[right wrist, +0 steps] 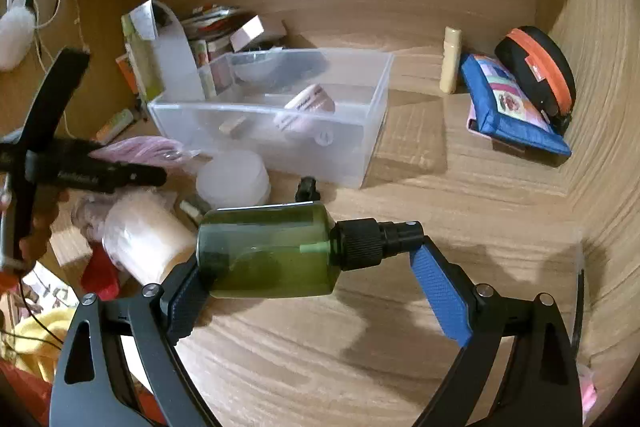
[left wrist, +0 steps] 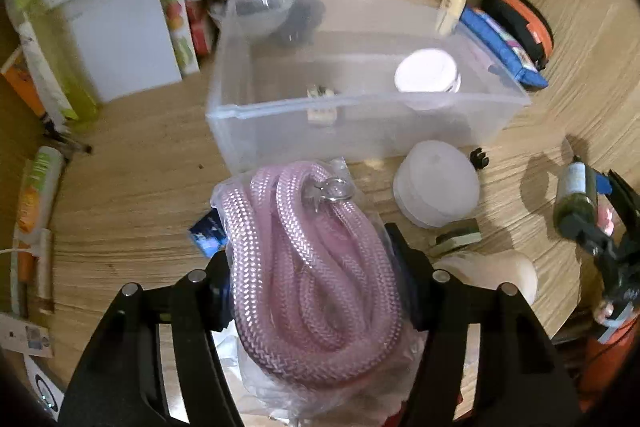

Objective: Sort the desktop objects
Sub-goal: 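Grasp the green spray bottle with the right gripper while the left grasps the pink rope bag, then carry the spray bottle and rope bag over the clear box and release both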

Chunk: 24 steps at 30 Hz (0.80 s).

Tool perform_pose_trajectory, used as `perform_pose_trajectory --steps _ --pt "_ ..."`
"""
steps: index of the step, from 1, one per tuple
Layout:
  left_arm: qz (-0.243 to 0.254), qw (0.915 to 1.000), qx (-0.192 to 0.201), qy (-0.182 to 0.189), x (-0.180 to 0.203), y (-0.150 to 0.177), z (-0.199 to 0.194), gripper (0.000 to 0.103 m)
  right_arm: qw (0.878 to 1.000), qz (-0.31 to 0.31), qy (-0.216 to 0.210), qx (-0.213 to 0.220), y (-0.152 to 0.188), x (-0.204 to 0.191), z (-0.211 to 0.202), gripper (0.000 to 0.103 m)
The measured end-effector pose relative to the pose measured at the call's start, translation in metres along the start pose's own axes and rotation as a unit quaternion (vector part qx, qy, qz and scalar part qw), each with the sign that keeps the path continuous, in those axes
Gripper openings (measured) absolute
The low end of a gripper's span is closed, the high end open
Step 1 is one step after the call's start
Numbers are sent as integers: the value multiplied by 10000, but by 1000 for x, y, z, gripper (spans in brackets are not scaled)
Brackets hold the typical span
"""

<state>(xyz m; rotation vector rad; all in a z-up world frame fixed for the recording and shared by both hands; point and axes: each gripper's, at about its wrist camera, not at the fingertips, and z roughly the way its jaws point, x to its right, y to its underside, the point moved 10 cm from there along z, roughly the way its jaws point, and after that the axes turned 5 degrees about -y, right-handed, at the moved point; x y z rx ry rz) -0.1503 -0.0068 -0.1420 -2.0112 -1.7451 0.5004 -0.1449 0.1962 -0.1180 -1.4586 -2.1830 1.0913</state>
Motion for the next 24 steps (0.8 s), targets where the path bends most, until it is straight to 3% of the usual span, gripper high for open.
perform_pose_trajectory --steps 9,16,24 --pt "5 9942 994 -407 -15 -31 -39 62 9993 -9 58 366 -37 5 -12 93" --pt "-158 9881 1412 -584 -27 -57 -58 62 9971 -107 63 751 -80 6 -20 93" --pt "-195 9832 1750 -480 -30 -93 -63 62 9959 -143 24 895 -115 9 -9 93"
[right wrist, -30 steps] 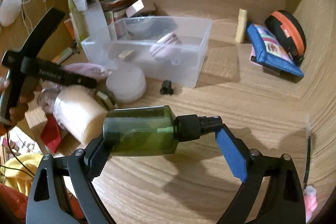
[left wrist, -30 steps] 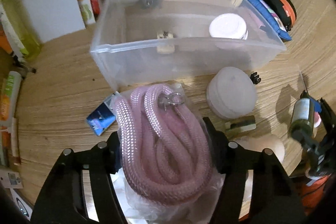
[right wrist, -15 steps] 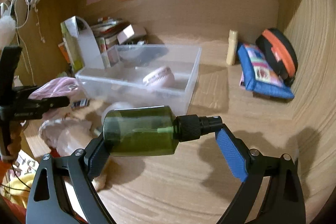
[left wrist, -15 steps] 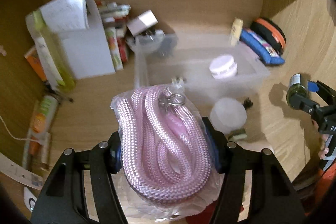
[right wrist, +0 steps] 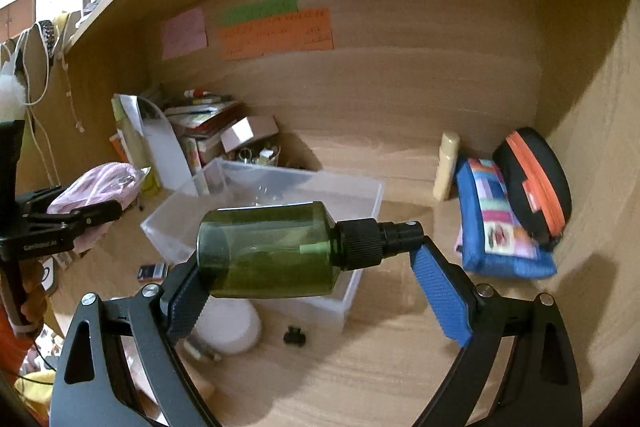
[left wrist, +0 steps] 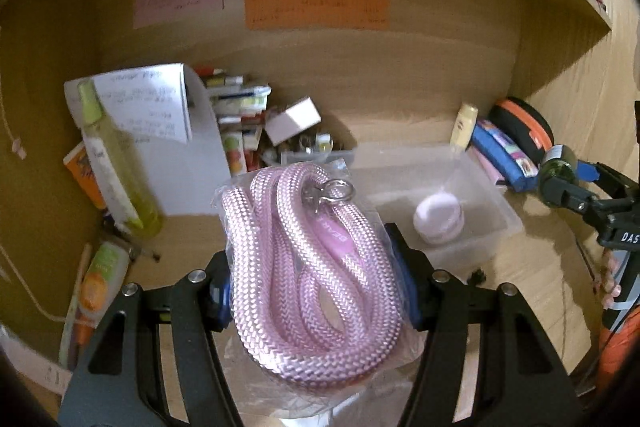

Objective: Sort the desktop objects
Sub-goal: 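Carry the spray bottle and rope bag over the clear box and release both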

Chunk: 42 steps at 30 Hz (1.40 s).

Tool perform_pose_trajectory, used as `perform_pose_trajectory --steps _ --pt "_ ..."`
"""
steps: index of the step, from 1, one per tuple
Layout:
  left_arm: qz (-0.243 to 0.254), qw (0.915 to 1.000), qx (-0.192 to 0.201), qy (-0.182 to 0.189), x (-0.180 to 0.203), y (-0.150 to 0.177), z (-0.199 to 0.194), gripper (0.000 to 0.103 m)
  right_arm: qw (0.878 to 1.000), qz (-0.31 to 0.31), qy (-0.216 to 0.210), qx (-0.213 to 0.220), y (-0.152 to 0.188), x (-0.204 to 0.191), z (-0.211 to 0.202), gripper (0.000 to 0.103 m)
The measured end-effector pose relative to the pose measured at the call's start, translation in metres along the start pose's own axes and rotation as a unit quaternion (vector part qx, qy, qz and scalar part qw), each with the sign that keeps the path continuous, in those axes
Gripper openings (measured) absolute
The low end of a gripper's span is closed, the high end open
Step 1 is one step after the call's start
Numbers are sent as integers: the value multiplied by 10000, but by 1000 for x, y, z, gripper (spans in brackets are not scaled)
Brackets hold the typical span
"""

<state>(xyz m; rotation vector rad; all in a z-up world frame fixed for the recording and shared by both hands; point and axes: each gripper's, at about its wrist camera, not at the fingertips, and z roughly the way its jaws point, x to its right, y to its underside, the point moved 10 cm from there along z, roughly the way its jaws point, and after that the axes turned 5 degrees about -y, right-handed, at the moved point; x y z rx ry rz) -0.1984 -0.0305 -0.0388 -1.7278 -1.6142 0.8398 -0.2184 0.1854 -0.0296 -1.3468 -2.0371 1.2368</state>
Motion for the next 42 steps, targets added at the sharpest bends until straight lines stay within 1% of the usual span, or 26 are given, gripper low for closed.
perform_pose_trajectory --steps 5,9,14,19,22,24,26,31,35,39,42 --pt "7 9999 50 155 4 -17 16 62 9999 -94 -27 -56 -15 -1 23 93" --pt "76 9994 -87 341 13 -19 38 62 9996 -158 -74 -206 -19 -5 50 93" --pt "198 9977 -391 522 25 -13 70 62 9982 -200 -150 -539 -12 -10 87 93" --pt "445 9954 -646 559 36 -3 94 62 9931 -415 -258 -1066 5 -24 124 93" --pt "611 9939 -737 552 41 2 102 61 9897 -639 -258 -1252 11 -32 135 93" --pt "664 9939 -744 471 39 3 106 62 9872 -839 -195 -1341 14 -35 140 93" --pt "639 9930 -840 534 39 6 111 62 9855 -924 -198 -1411 16 -37 144 93" --pt "628 9923 -913 548 37 10 116 62 9811 -1114 -168 -1575 24 -37 153 93" --pt "590 9912 -1019 605 38 12 119 62 9786 -1218 -120 -1655 28 -37 158 93" --pt "579 9908 -1077 581 39 12 120 62 9783 -1214 -80 -1677 28 -37 159 93" --pt "557 9917 -1035 522 38 10 117 63 9775 -1170 -53 -1755 29 -36 160 93"
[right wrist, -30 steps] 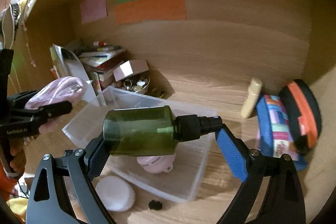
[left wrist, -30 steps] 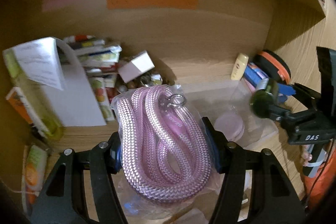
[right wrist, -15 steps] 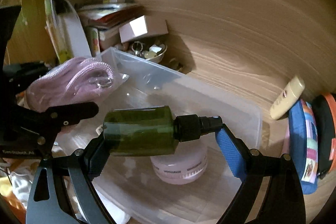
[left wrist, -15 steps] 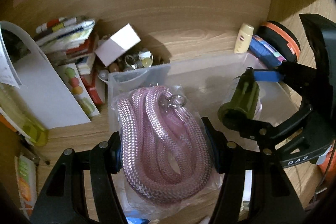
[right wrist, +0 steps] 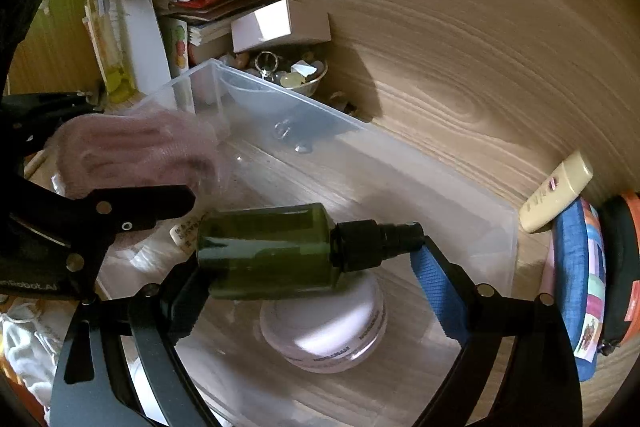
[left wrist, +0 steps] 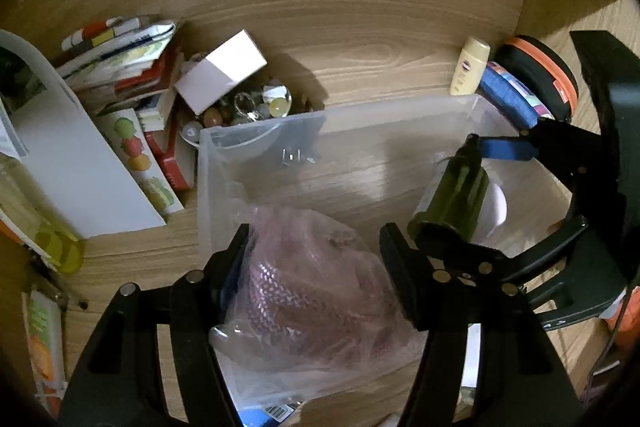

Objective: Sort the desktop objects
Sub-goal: 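Carry the spray bottle and rope bag over the clear box and release both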

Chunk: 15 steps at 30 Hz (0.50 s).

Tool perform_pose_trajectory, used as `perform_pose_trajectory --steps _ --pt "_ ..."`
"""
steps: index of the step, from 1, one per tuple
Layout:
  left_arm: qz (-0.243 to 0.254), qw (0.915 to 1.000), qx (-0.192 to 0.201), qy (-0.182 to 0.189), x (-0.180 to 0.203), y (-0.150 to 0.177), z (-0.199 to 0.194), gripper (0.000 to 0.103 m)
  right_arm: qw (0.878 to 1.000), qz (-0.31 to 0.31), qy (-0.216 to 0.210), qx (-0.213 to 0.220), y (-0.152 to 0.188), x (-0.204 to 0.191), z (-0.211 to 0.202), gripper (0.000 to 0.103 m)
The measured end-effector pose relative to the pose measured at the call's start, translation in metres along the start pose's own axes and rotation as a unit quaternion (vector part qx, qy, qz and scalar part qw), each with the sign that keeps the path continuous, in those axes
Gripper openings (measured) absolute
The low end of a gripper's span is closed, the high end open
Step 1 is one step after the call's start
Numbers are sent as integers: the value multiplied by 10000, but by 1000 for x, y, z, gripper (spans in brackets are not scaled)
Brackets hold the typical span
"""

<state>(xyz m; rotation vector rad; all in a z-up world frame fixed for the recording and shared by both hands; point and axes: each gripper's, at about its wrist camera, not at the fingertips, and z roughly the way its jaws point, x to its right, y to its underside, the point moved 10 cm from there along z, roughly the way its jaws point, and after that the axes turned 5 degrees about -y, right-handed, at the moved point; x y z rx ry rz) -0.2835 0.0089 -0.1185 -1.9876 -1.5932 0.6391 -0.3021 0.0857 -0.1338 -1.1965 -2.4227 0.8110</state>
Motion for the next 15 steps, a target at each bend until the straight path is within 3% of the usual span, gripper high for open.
perform_pose_trajectory --steps 7,15 --pt "-92 9996 238 -75 -4 -5 -25 67 9998 89 164 -41 2 3 -4 93" --pt "-112 9981 570 -226 -4 -7 -65 81 9987 62 490 130 7 6 -34 94"
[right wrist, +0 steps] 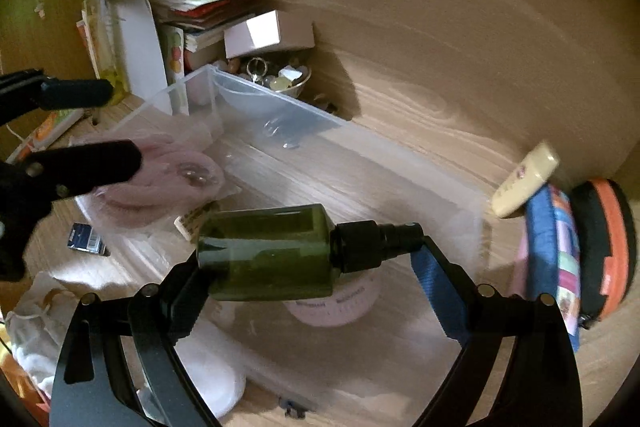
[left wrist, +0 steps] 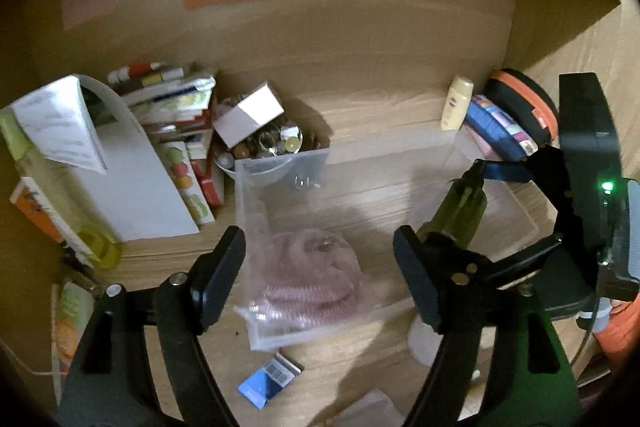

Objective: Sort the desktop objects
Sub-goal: 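Carry the spray bottle and rope bag over the clear box and release both, then move both grippers toward the white drawstring pouch and cream plastic tub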

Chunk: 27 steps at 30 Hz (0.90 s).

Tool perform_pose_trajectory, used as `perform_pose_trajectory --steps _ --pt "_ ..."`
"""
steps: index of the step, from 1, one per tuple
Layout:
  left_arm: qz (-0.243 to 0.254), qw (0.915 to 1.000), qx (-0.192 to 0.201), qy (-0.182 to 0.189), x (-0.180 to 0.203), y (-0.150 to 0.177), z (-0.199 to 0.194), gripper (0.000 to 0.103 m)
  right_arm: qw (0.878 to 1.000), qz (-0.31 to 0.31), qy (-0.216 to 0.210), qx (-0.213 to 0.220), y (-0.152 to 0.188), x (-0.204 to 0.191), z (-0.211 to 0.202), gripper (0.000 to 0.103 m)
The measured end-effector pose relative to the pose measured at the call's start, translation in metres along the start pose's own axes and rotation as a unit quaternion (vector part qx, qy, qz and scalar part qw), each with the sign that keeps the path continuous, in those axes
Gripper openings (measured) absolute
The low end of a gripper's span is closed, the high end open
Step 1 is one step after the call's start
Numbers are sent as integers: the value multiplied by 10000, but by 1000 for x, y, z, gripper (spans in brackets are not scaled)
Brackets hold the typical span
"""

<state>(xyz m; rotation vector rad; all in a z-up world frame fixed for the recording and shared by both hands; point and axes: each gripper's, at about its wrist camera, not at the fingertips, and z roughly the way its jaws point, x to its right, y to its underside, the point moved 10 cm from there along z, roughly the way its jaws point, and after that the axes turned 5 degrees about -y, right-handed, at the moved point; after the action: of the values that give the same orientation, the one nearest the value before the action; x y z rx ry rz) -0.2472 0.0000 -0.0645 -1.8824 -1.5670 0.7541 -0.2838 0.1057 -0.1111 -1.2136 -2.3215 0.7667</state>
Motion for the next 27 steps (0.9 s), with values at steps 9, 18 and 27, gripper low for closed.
perform_pose_trajectory --steps 9,18,27 --pt "-5 9992 349 -178 -3 4 -49 91 9975 260 599 277 5 20 -35 96" --pt "-81 9982 484 -341 -12 25 -90 95 9954 335 635 636 16 16 -87 99" --pt "-110 9982 213 -543 -20 68 -105 95 9969 64 225 747 50 -23 -116 100"
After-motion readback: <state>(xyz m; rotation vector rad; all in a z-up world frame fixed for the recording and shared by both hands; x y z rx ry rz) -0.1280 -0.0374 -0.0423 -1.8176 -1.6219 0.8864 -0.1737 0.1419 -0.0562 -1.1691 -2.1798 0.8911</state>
